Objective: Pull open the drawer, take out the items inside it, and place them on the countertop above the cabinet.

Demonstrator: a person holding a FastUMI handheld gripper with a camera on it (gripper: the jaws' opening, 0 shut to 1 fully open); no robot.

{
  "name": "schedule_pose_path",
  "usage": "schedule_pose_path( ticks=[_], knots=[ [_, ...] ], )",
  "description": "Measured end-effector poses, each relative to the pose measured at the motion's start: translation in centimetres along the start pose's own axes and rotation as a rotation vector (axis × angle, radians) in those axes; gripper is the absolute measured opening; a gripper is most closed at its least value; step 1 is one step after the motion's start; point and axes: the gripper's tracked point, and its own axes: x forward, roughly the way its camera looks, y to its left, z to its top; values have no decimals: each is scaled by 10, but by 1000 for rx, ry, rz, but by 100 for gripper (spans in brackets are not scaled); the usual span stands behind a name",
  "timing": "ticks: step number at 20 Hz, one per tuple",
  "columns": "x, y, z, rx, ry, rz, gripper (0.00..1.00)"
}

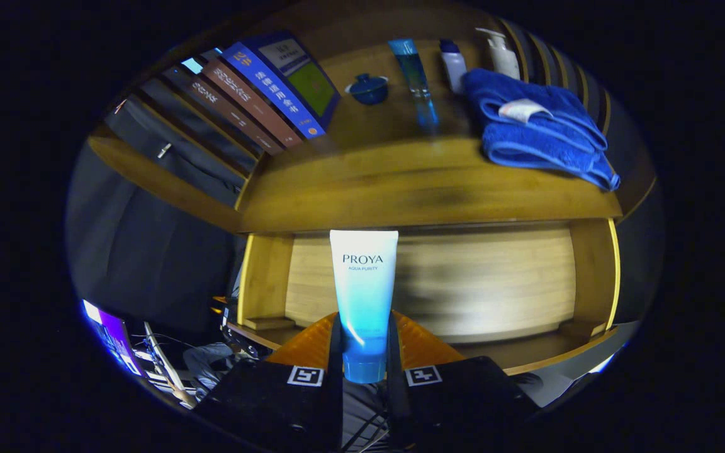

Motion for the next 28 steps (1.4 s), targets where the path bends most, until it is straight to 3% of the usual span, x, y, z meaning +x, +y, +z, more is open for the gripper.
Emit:
schedule_pose_path(
  ticks=[9, 19, 22, 23, 27, 28],
  knots=[
    [33, -19, 100, -24, -16, -142, 33],
    [74, -47, 135, 26, 11, -245, 35],
    [68, -47, 146, 12, -31, -237, 50],
    [65, -49, 149, -1, -48, -245, 50],
    [46, -46, 150, -43, -98, -242, 100],
    [44, -41, 146, -36, -112, -231, 100]
  ],
)
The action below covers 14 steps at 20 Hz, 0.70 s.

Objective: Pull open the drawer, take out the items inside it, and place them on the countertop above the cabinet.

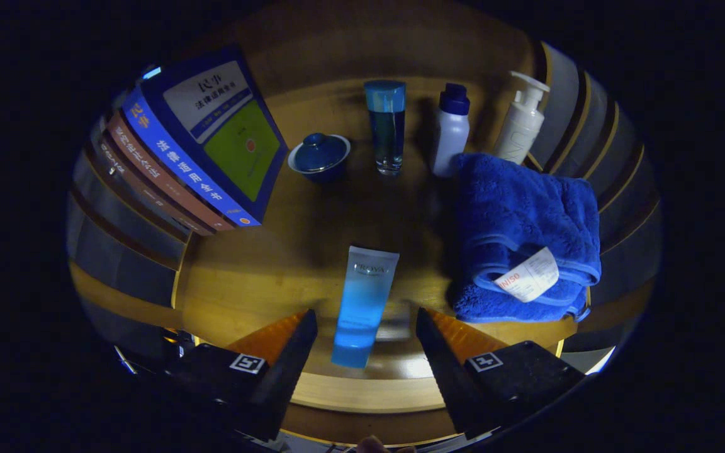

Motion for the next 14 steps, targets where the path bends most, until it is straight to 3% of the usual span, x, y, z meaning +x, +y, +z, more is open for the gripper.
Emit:
schedule_pose_path(
  ticks=[11, 14],
  knots=[
    [-121, 70, -53, -72, -325, 271, 100],
    [-145, 75, -80, -88, -467, 280, 100]
  ],
)
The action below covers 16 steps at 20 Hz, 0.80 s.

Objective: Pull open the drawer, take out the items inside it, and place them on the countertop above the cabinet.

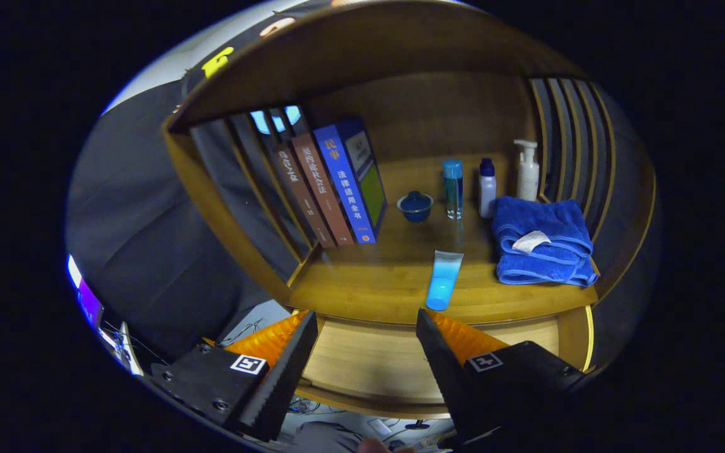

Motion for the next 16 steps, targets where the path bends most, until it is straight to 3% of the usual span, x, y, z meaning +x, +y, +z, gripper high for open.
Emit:
schedule_pose_path(
  ticks=[4, 10, 16],
  knots=[
    [-32, -3, -21, -58, -203, -87, 100],
    [-69, -30, -78, -133, -391, -258, 100],
    [-62, -55, -169, -167, -449, -346, 100]
  ],
)
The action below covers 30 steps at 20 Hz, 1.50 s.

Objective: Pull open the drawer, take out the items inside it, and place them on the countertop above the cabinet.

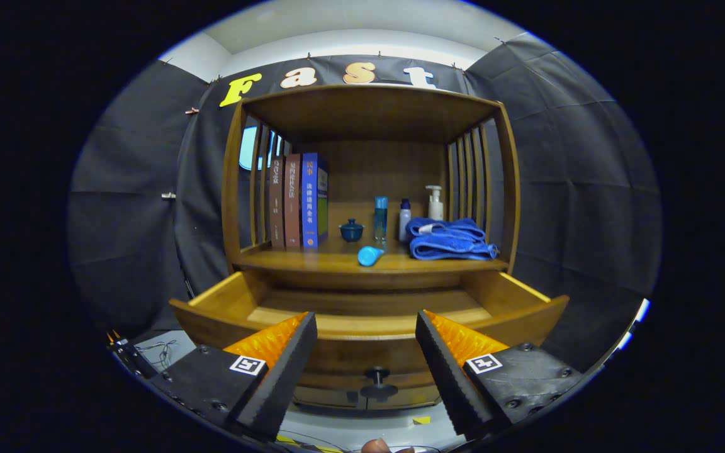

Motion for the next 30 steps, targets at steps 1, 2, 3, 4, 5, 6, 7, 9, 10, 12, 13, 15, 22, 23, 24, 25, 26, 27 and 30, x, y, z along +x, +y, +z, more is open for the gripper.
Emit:
schedule_pose_path(
  ticks=[1, 2, 3, 4, 5, 6, 7, 9, 10, 12, 13, 15, 22, 23, 24, 25, 26, 27, 30],
  knots=[
    [2, -2, -12, -1, 6, -6, 100],
    [5, -1, -22, -1, 16, -6, 100],
    [9, -2, -32, -3, 27, -6, 100],
    [13, -5, -40, -9, 39, -14, 100],
    [18, -7, -46, -10, 51, -22, 99],
    [22, -9, -50, -11, 55, -27, 100],
    [27, -6, -53, -6, 59, -5, 100],
    [26, -1, -53, -20, 39, 5, 100],
    [25, -3, -53, -30, 33, 4, 99],
    [27, -4, -53, -32, 24, 1, 100],
    [30, -3, -53, -35, 26, -4, 100],
    [40, -3, -50, -42, 22, -9, 100],
    [81, 3, -49, -31, 19, -18, 100],
    [87, 3, -48, -27, 17, -19, 100],
    [90, 4, -48, -26, 14, -20, 100],
    [94, 4, -48, -32, 13, -20, 100],
    [98, 4, -47, -36, 11, -21, 100],
    [103, 4, -47, -39, 11, -21, 100],
    [119, 4, -46, -47, 7, -20, 100]
  ],
)
